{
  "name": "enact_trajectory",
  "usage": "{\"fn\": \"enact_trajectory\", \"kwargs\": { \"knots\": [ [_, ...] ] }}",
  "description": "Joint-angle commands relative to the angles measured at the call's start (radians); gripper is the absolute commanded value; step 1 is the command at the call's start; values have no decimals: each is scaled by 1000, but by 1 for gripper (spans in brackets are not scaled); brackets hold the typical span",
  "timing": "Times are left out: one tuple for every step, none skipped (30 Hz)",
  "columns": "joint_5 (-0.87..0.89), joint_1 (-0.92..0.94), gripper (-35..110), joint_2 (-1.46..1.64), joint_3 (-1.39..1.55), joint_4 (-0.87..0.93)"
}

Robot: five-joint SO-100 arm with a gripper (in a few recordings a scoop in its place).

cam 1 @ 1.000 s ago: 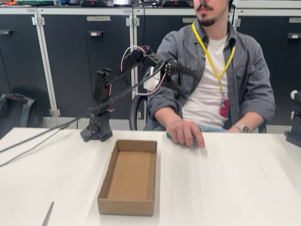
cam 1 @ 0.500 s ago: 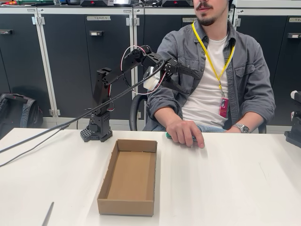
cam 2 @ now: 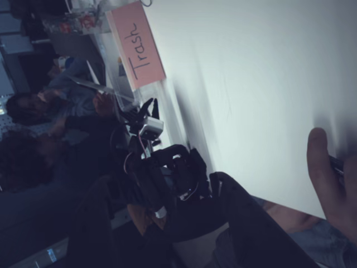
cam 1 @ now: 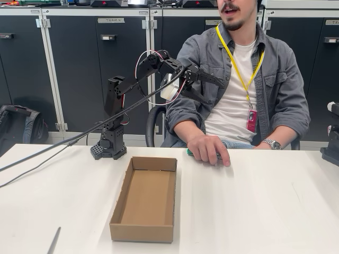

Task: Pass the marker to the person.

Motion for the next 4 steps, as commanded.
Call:
{"fn": "enact_trajectory", "kwargs": {
  "knots": [
    [-3, 6, 37, 71, -5, -12],
    [-3, 6, 37, 71, -5, -11],
    [-3, 6, 37, 71, -5, -9],
    [-3, 8, 37, 71, -5, -9]
  ]
}}
